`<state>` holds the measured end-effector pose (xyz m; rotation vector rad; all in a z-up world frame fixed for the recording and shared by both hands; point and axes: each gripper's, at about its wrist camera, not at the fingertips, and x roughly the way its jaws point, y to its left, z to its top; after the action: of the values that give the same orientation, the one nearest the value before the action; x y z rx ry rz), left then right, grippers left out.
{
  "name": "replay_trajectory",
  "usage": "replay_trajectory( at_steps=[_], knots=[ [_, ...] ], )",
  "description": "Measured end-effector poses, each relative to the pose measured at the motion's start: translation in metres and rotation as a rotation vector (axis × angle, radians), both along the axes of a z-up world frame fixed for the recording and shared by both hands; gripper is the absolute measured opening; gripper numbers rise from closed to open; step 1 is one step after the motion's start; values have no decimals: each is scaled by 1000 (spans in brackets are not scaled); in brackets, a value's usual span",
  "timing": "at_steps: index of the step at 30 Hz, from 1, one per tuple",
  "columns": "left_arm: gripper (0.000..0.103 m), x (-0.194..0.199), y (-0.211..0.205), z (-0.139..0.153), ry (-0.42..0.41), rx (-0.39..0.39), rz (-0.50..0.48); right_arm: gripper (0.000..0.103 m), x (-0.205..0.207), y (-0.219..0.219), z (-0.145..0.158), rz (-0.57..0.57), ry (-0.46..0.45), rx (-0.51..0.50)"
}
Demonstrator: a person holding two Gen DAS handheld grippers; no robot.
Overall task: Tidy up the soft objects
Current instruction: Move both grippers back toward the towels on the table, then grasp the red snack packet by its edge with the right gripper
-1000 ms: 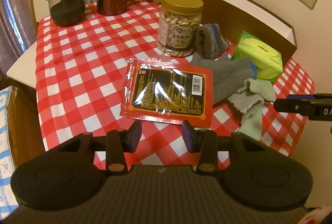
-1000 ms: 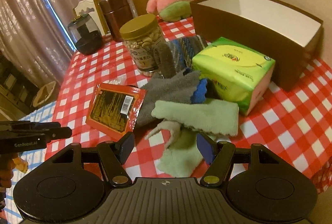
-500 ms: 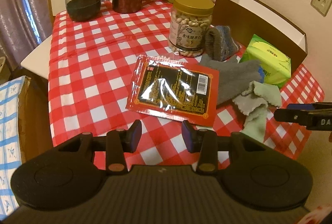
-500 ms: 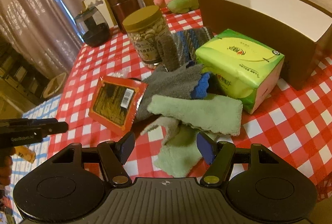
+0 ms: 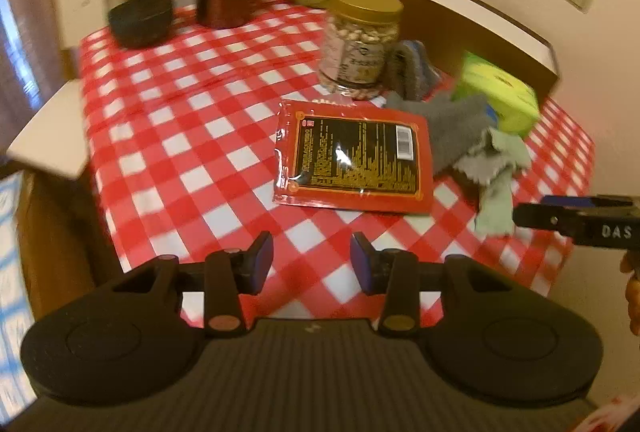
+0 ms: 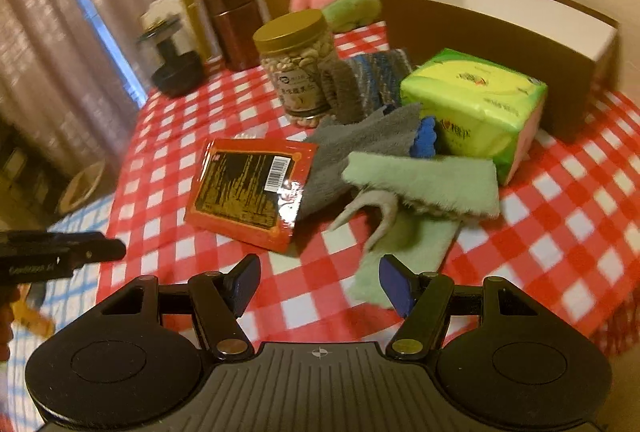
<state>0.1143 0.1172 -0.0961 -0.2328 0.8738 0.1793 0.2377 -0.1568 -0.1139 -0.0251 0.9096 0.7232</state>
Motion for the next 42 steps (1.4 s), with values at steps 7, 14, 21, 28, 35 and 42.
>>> replay_trajectory(
  at_steps=[7,14,21,28,35,42],
  knots=[
    [39,-7,42,3,-5,17,-212,66,-57,47,-12,-207,28,-13],
    [42,8,65,-2,7,-33,-255,66,-78,71,-4,-271,26,-19],
    [42,39,62,-17,30,35,-254,66,-53,67,-27,-320,38,49],
    [39,64,60,-33,69,50,-259,66,-25,52,-50,-404,101,185],
    [34,97,70,-53,106,46,-378,58,-6,58,-70,-518,161,280],
    [27,131,85,-67,130,15,-541,56,-11,70,-87,-719,189,416]
  ],
)
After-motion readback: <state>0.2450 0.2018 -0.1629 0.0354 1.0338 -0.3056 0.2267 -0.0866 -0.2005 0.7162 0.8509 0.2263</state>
